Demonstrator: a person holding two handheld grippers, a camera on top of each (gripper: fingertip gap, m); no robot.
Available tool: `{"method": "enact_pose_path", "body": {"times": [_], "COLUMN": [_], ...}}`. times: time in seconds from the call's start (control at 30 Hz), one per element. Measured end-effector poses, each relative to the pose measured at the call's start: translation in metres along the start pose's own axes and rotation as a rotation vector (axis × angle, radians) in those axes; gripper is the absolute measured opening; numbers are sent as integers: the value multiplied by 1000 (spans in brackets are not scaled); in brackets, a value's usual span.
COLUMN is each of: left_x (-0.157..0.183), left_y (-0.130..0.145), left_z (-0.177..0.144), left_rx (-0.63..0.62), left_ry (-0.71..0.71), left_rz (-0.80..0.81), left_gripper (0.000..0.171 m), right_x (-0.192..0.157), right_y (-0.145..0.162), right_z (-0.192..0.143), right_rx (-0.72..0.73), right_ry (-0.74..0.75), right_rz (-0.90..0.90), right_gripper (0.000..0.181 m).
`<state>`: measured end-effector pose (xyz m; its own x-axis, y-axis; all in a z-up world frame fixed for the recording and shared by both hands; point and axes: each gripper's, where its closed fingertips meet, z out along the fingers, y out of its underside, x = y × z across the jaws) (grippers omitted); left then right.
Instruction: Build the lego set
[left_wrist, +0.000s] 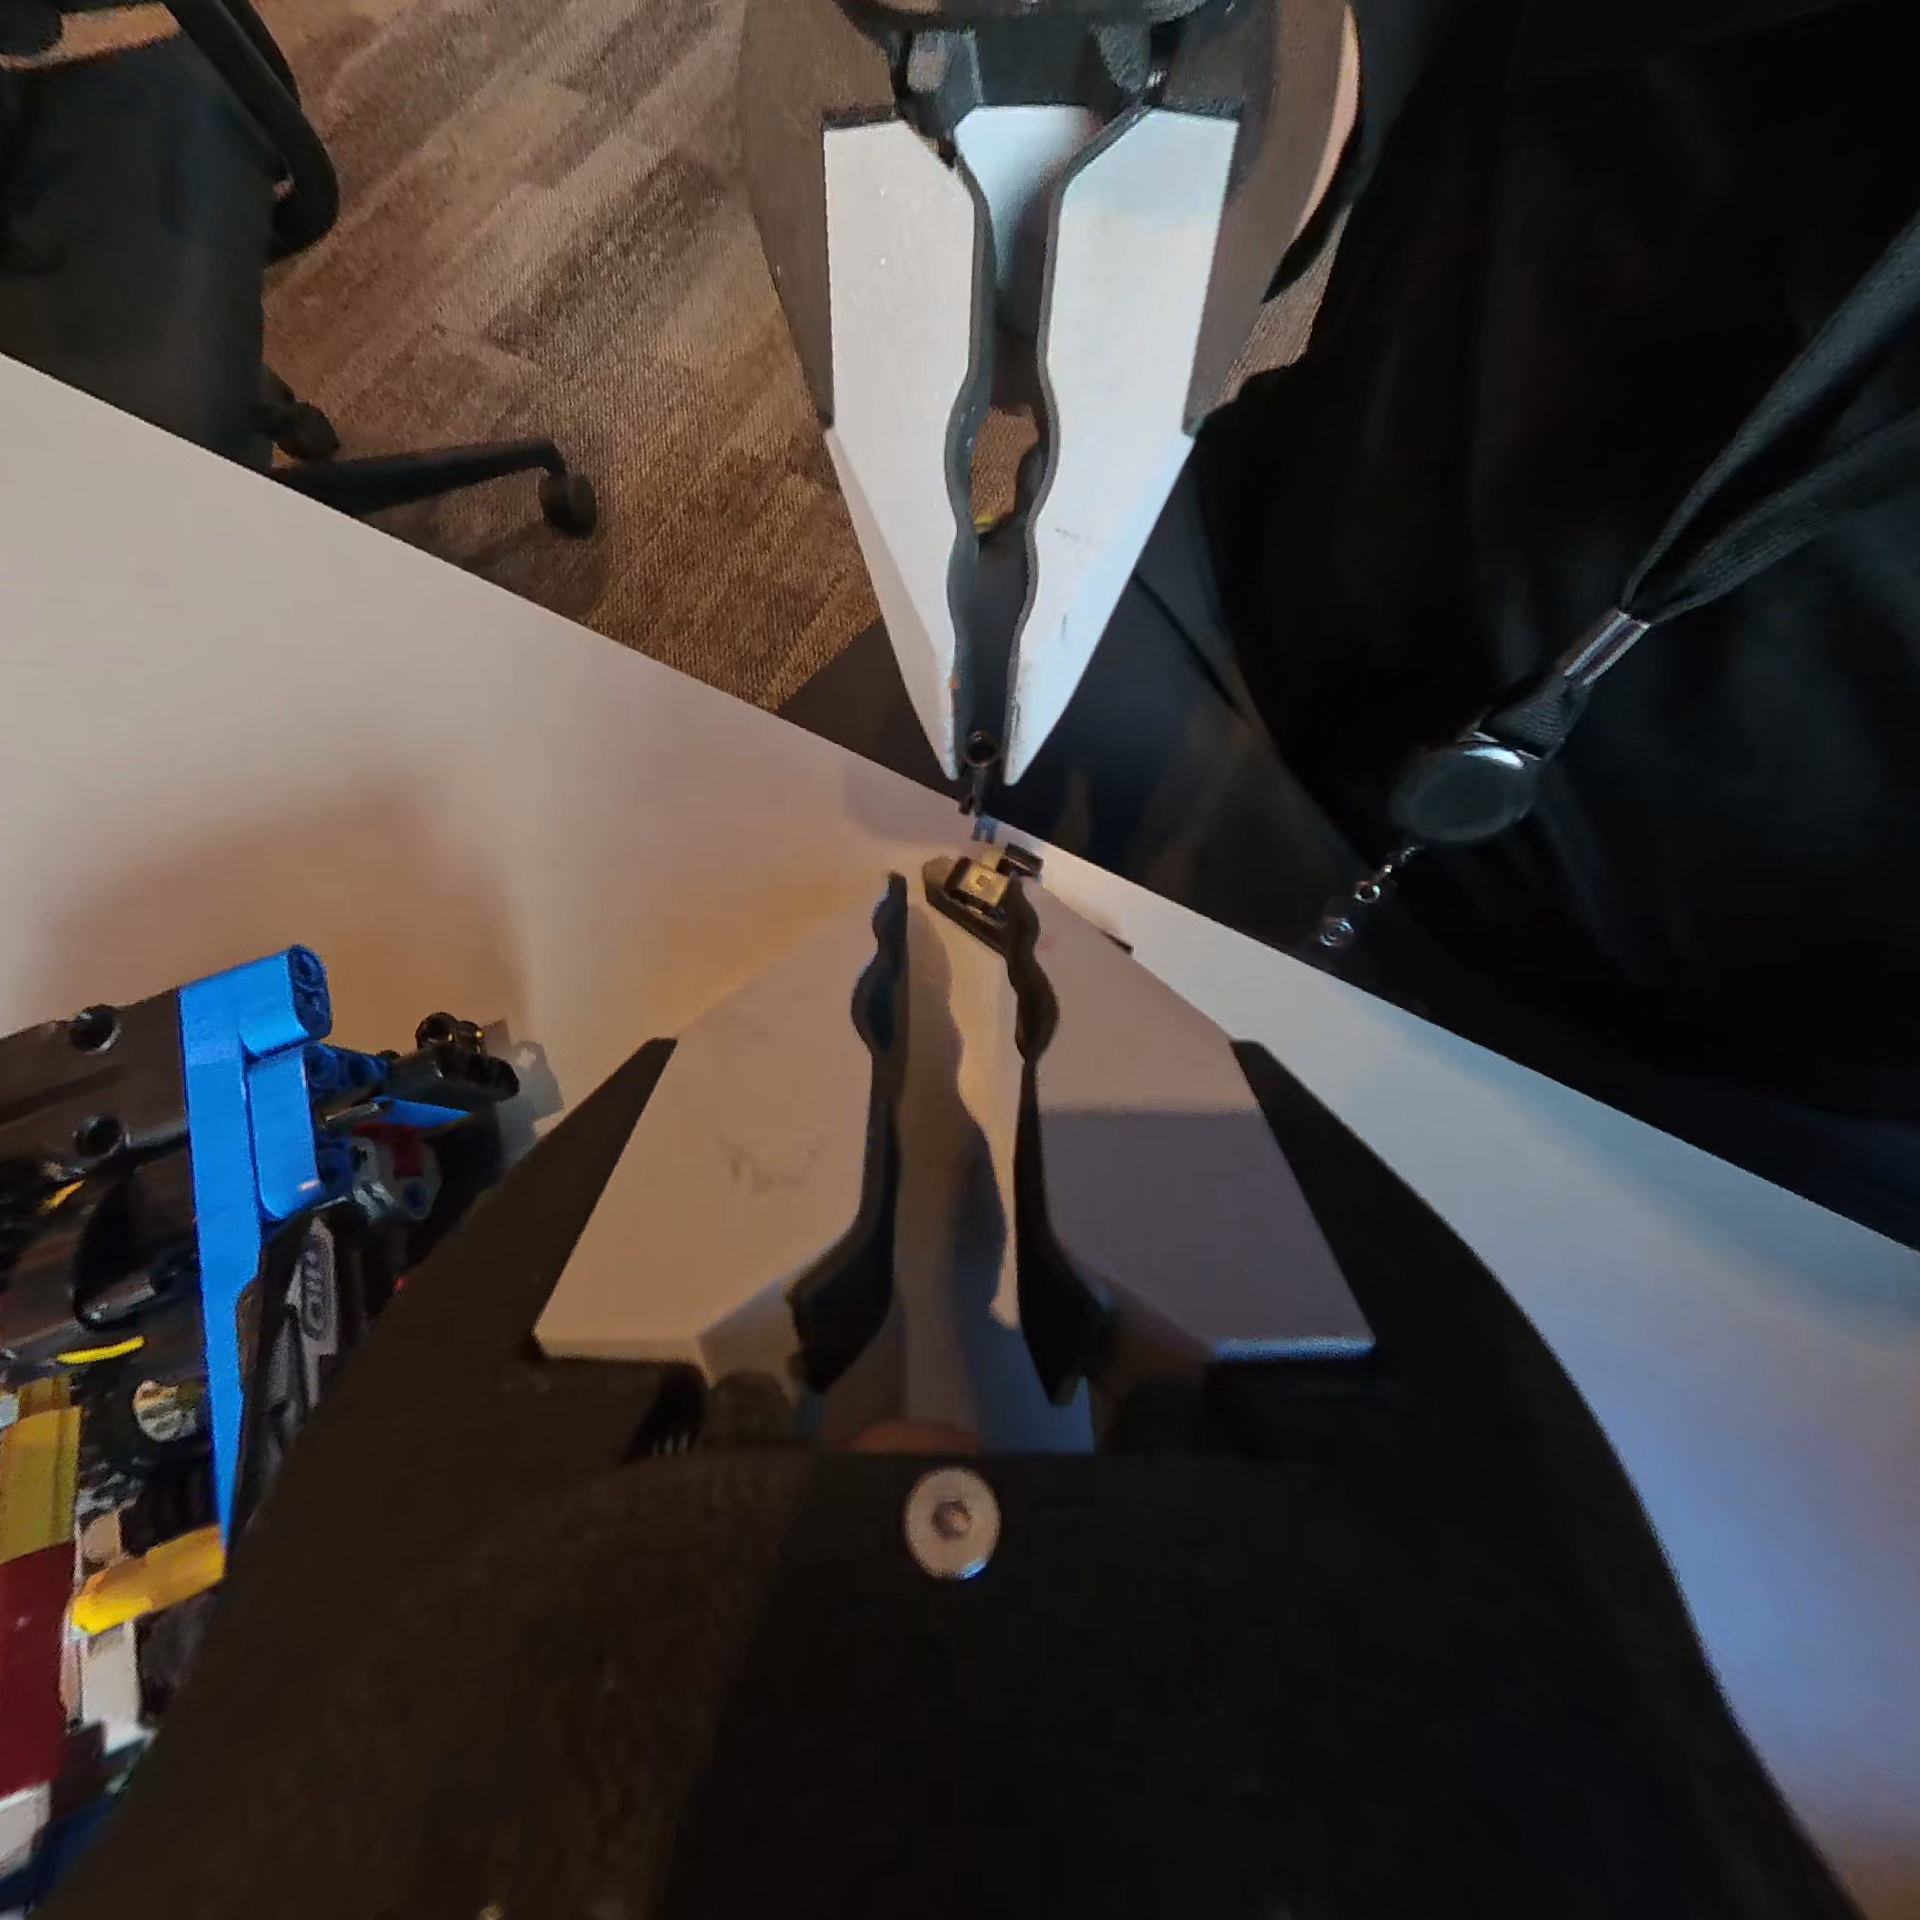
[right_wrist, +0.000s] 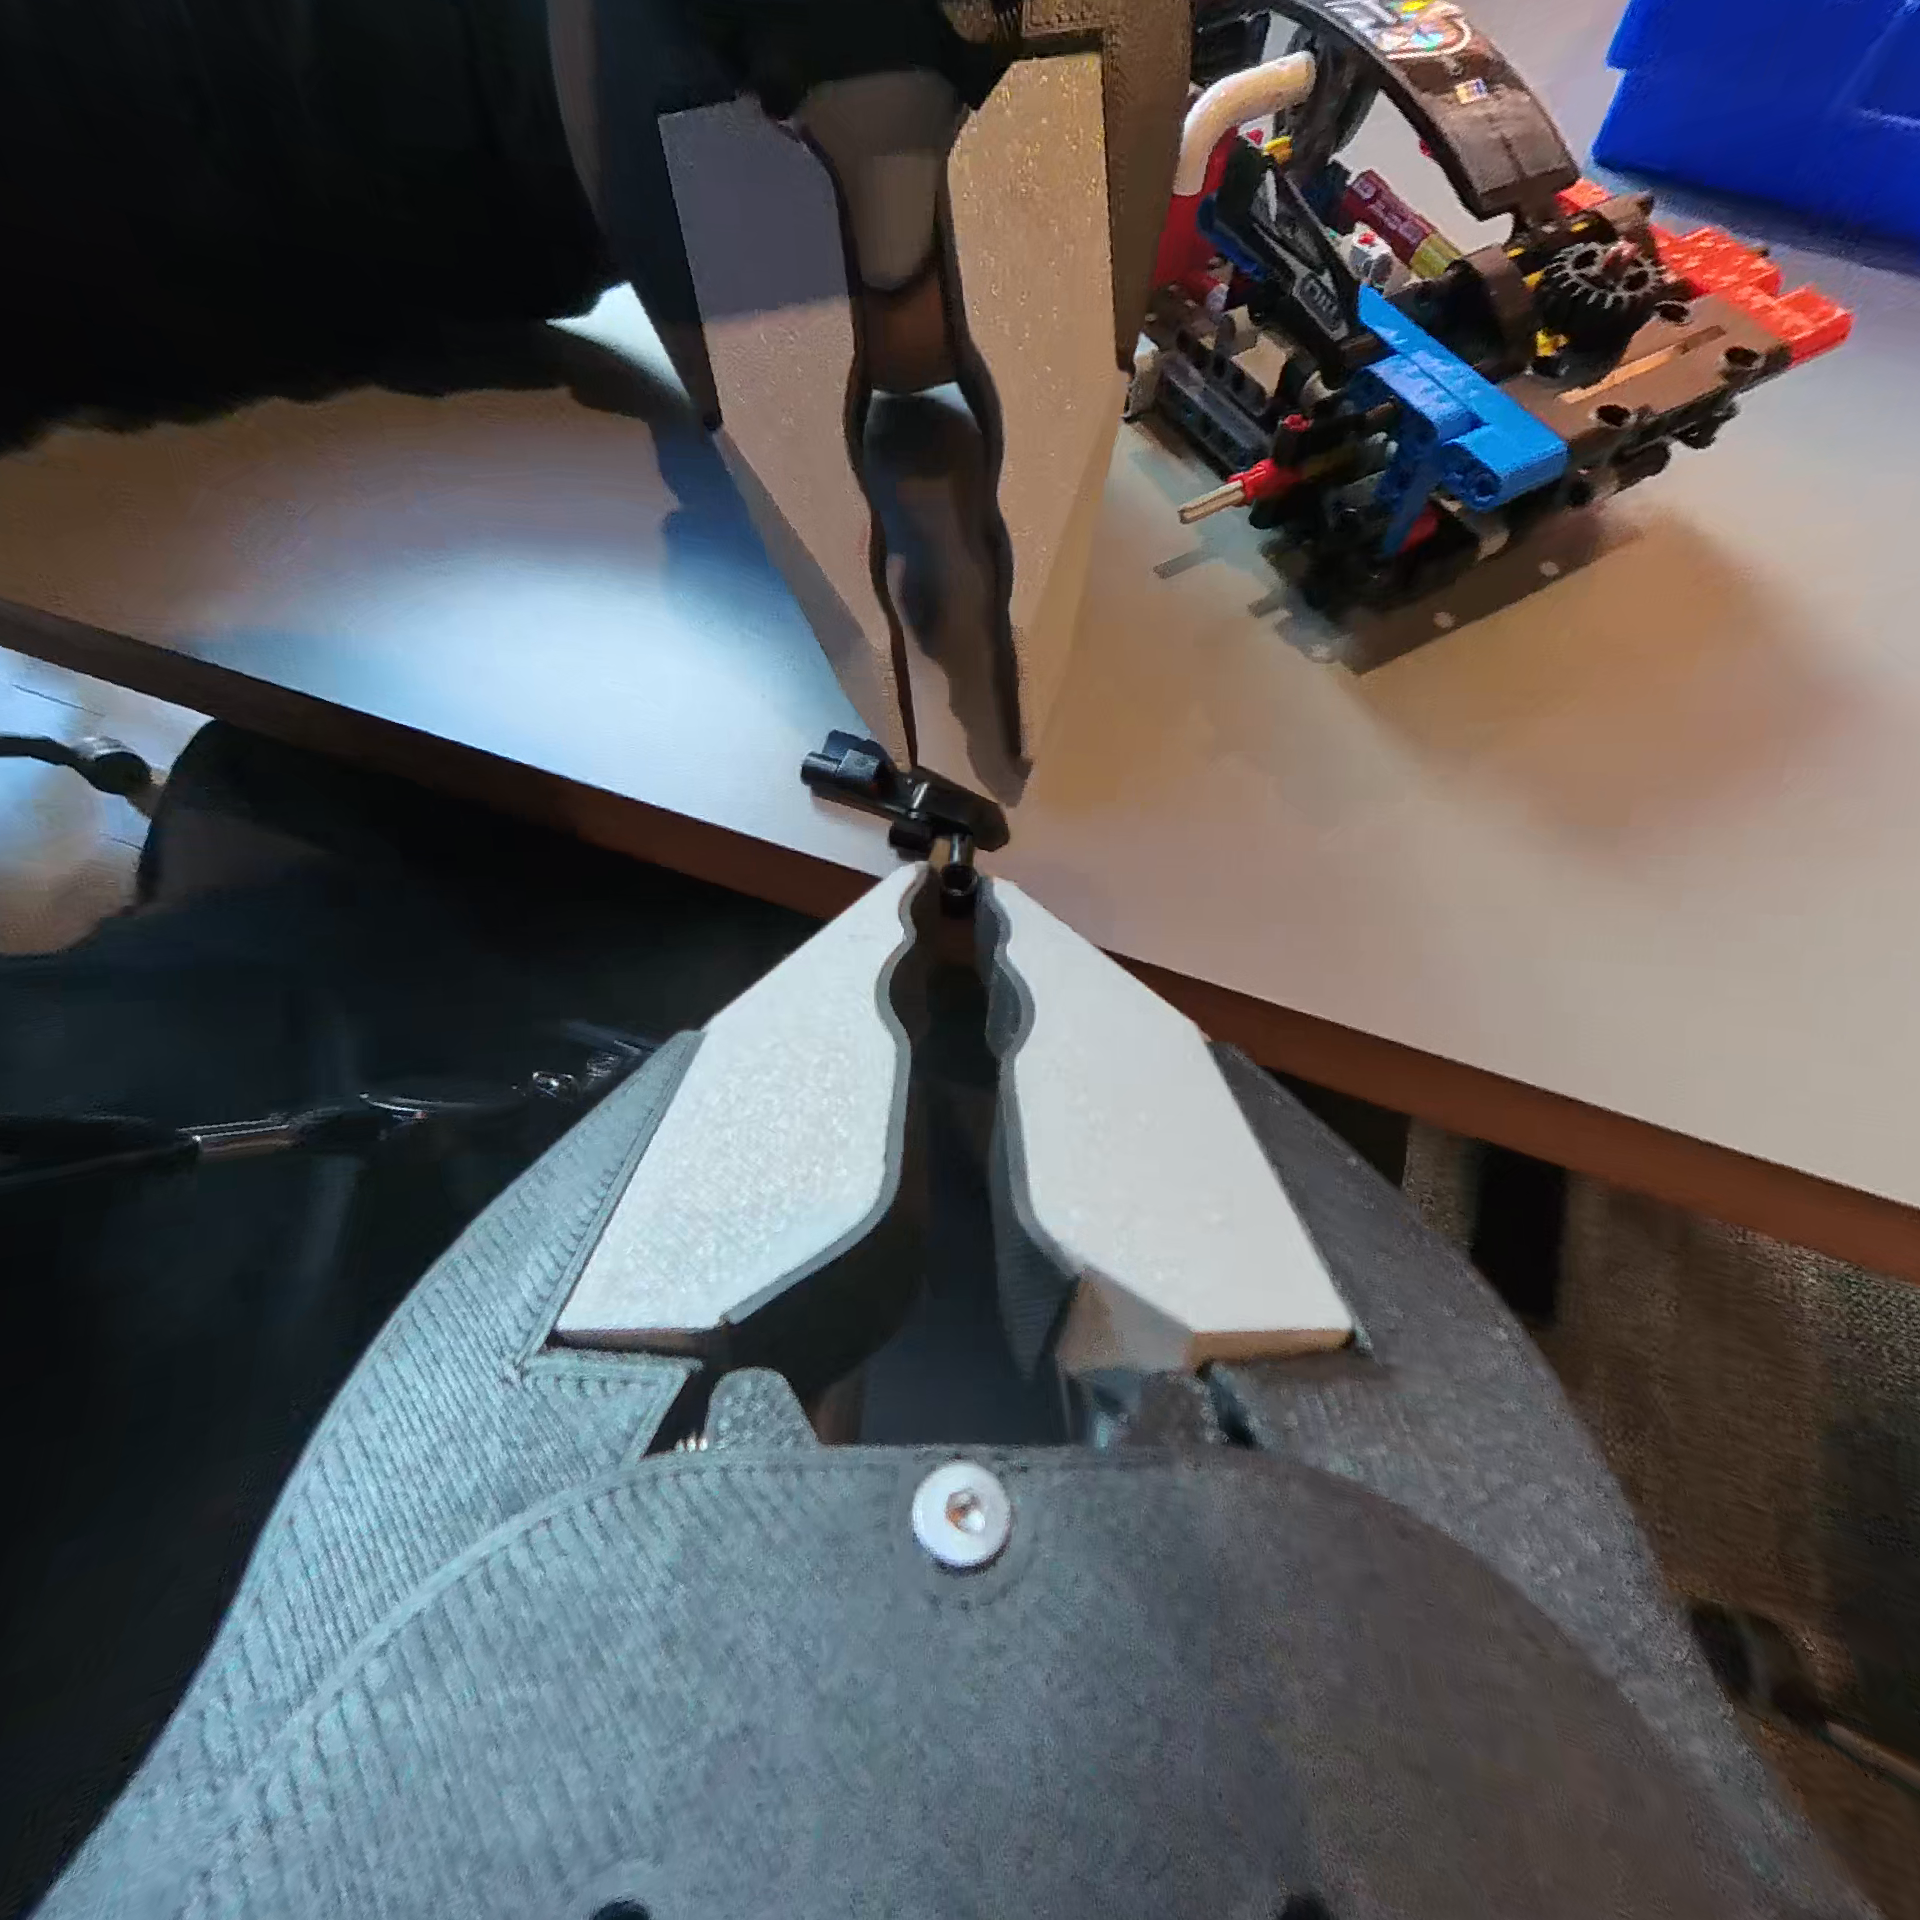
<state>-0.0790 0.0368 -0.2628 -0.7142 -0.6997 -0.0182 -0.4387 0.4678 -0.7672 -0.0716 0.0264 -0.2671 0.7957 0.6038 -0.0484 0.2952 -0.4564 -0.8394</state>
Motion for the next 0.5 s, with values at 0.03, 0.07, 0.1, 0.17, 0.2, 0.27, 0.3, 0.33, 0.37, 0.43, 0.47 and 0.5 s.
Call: {"method": "enact_pose_path", "body": {"times": [0.03, 0.07, 0.1, 0.17, 0.2, 0.27, 0.3, 0.33, 0.37, 0.43, 0.47, 0.5], "left_x": [0, 1, 1, 1, 2, 3, 3, 3, 4, 4, 4, 5], "left_y": [-2, -3, -1, 0, 0, 0, 0, 2, 3, 4, 4, 4], "left_z": [0, 1, 3, 7, 8, 9, 9, 9, 9, 10, 10, 11], "left_rx": [11, 13, 6, -1, -1, -2, -3, -10, -18, -27, -27, -28], "left_ry": [6, 15, 22, 37, 48, 58, 56, 58, 58, 56, 61, 64], "left_rz": [4, 7, 7, 4, 4, 12, 11, 10, 11, 15, 15, 14], "left_gripper": [14, 13, 12, 11, 10, 9, 9, 8, 9, 9, 8, 8], "right_x": [1, 2, 2, 0, -1, -2, -2, -2, -2, -2, -1, 0], "right_y": [1, 2, 3, 2, 1, 2, 3, 4, 4, 5, 5, 5], "right_z": [0, 1, 1, 3, 3, 5, 5, 6, 7, 7, 7, 7], "right_rx": [-6, -17, -25, -29, -28, -36, -44, -52, -56, -64, -65, -66], "right_ry": [-2, 2, 4, -13, -17, -16, -15, -15, -15, -15, -10, -6], "right_rz": [0, -6, -12, -10, -9, -18, -23, -24, -24, -24, -23, -25], "right_gripper": [4, 4, 4, 4, 4, 4, 4, 4, 4, 4, 4, 4]}}
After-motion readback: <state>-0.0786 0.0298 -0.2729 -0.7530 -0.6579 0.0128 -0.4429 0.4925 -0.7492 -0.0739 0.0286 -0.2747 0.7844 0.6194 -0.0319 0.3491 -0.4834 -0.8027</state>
